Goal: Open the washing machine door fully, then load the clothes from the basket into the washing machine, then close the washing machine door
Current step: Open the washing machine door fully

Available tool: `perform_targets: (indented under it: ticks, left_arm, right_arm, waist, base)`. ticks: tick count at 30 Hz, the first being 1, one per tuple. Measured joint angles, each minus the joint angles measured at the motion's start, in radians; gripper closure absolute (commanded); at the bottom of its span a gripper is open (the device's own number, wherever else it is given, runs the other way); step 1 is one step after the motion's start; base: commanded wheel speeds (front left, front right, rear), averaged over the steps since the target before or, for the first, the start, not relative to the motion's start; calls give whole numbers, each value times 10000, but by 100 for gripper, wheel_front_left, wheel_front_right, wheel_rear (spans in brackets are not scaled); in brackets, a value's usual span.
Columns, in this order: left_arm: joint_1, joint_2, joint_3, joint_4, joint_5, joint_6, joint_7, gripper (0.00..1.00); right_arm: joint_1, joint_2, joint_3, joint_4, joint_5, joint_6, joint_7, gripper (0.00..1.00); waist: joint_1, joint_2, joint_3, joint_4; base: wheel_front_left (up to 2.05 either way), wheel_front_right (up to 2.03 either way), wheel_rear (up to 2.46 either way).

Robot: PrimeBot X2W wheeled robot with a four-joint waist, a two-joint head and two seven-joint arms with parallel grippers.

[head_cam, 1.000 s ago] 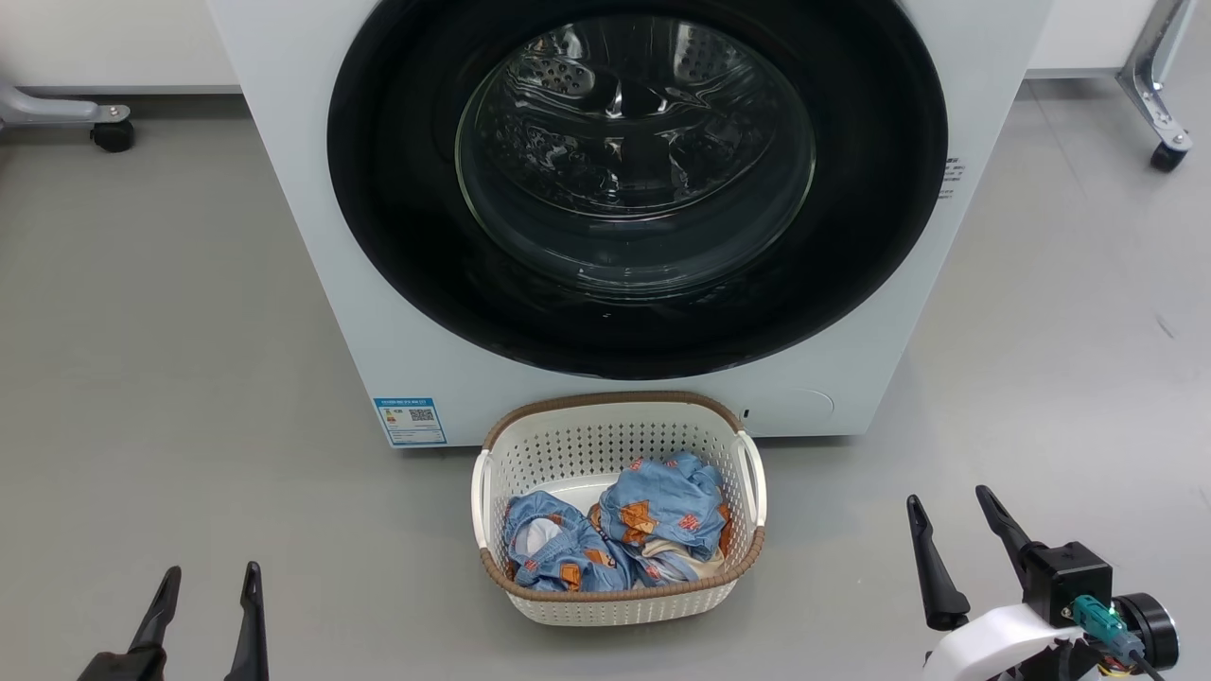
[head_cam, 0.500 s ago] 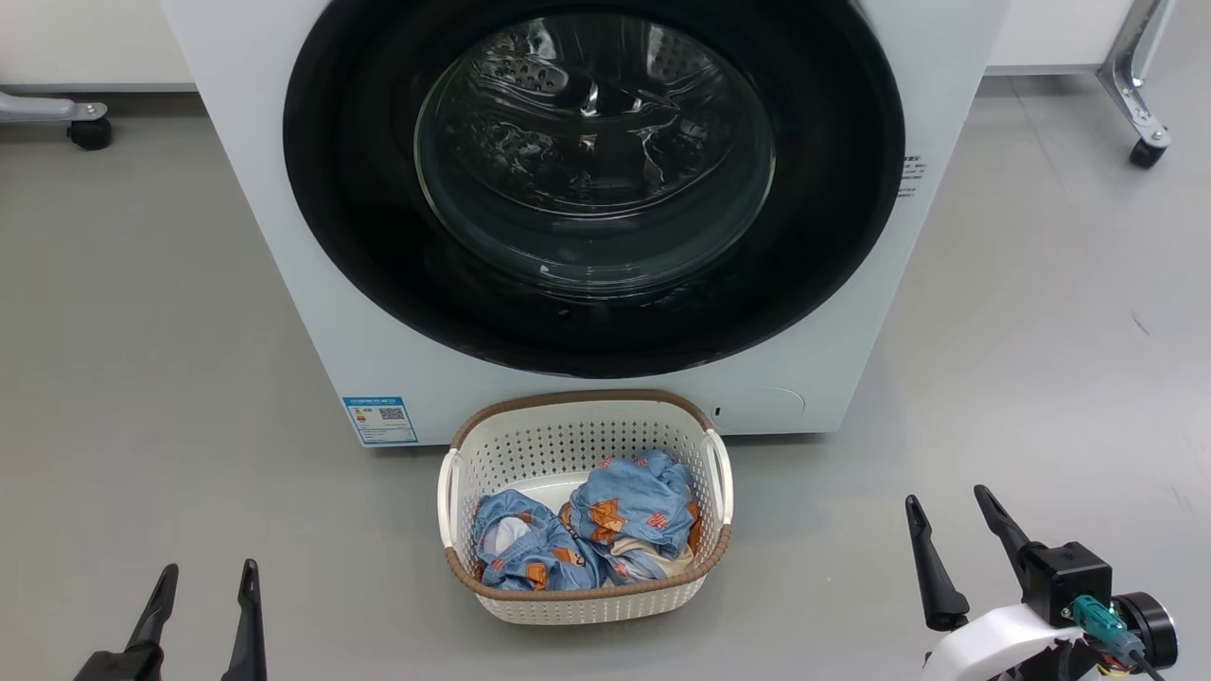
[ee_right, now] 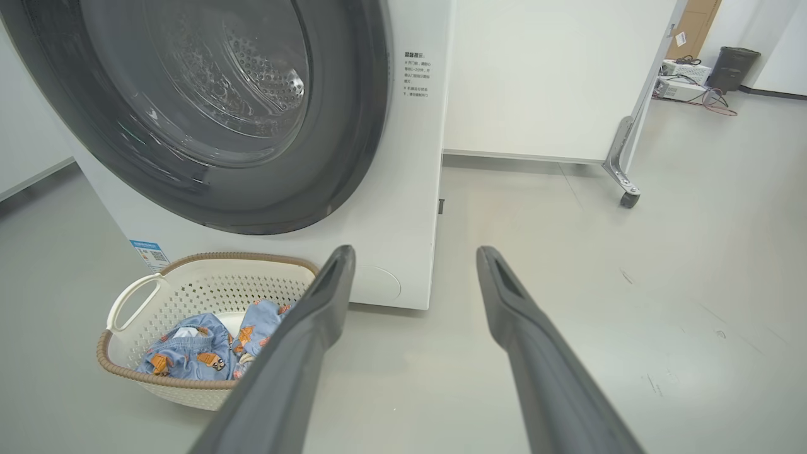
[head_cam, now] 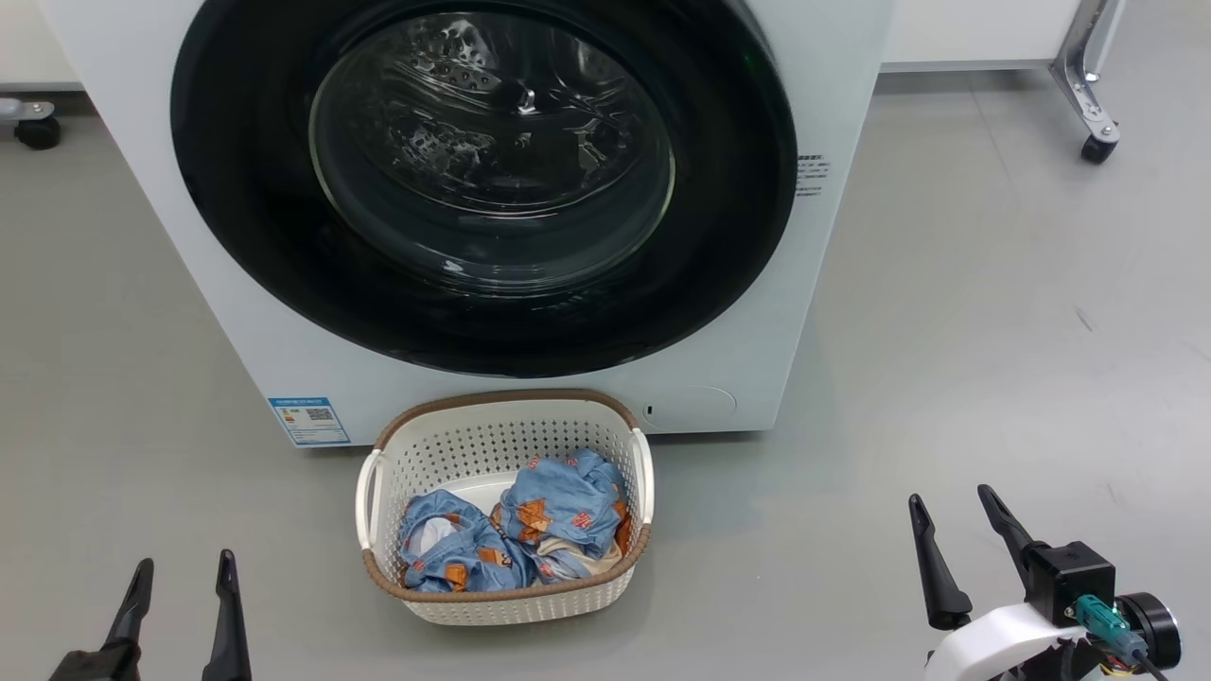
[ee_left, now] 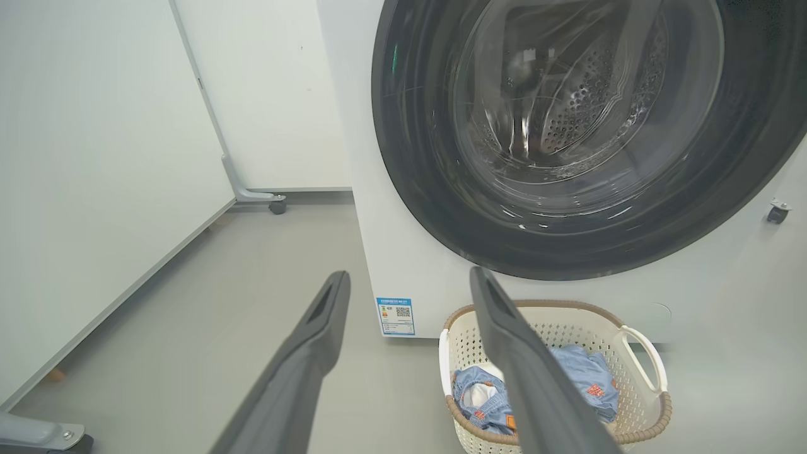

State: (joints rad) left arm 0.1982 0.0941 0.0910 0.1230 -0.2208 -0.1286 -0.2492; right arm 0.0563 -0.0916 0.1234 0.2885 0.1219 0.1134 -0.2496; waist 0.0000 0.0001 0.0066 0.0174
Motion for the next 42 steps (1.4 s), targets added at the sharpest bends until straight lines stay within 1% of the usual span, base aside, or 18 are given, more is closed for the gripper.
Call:
perform_targets:
  ticks: [10, 20, 30, 42]
  left_arm:
    - [-1, -59, 4, -13, 92, 0, 0, 0]
    - [0, -88, 4, -19, 92, 0, 0, 0]
    - [1, -94, 6, -15, 92, 0, 0, 0]
    - [1, -117, 8, -17, 84, 0, 0, 0]
  right_arm:
    - [0, 35, -36, -4, -2, 2, 0, 0]
    - [0, 48, -48, -8, -13, 31, 0, 0]
    - [-9, 153, -217, -213, -13, 35, -2, 0]
    - [-11, 238, -360, -339, -13, 61, -2, 0]
  waist:
    - [0, 0, 7, -10]
    - [0, 0, 3, 11]
    - [0, 0, 12, 13]
    - [0, 0, 14, -7]
  base:
    - [72, 72, -145]
    - [48, 48, -97]
    - [26, 26, -52]
    - [4, 4, -8]
